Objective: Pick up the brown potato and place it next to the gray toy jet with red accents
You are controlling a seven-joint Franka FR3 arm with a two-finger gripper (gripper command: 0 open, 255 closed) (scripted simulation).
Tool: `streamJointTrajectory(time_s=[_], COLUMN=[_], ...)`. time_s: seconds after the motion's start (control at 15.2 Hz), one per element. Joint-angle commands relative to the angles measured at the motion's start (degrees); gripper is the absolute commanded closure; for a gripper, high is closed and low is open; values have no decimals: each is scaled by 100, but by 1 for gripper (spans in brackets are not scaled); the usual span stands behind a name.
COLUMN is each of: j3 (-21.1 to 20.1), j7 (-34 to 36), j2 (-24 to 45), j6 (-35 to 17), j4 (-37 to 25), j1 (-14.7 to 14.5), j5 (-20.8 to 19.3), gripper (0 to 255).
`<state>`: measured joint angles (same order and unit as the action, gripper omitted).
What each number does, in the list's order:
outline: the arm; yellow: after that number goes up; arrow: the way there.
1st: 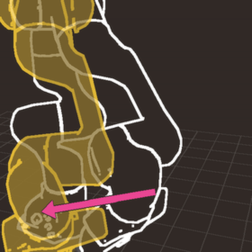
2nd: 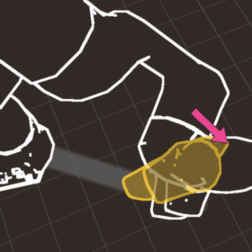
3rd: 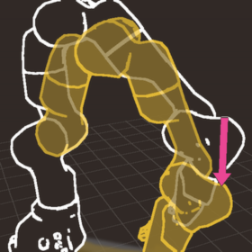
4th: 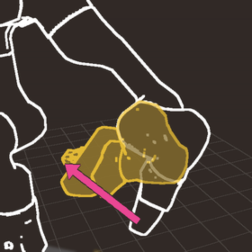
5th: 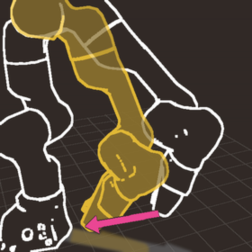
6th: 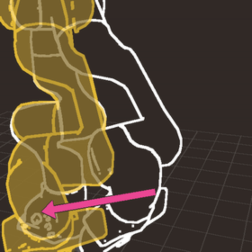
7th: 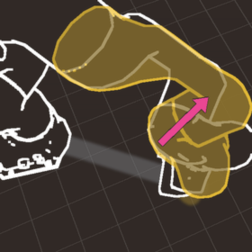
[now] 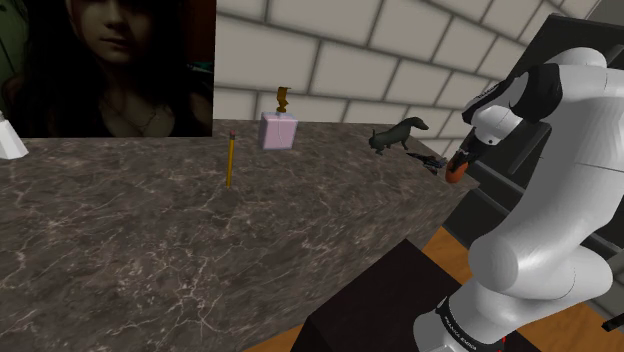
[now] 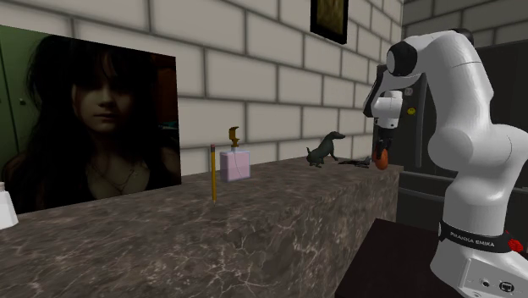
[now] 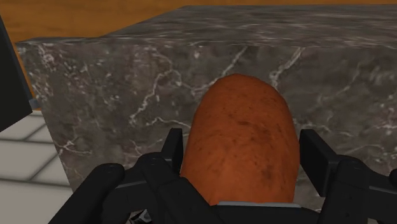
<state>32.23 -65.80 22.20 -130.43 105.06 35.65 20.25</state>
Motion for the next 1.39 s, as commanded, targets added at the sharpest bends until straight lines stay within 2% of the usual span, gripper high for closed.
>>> streamJointTrajectory(time_s=[0.0, 0.2, 0.26, 0.59, 0.86, 1.32], j3=[5, 5, 7, 5, 180, 180], j7=[-8, -8, -22, -8, 207, 207], j2=[49, 49, 50, 49, -400, -400], j6=[15, 15, 19, 14, 532, 532], j4=[25, 25, 22, 26, -120, -120], j1=[20, 19, 31, 19, -106, -105], j5=[-3, -3, 1, -3, -351, -351], gripper=[255, 255, 0, 0, 0, 0])
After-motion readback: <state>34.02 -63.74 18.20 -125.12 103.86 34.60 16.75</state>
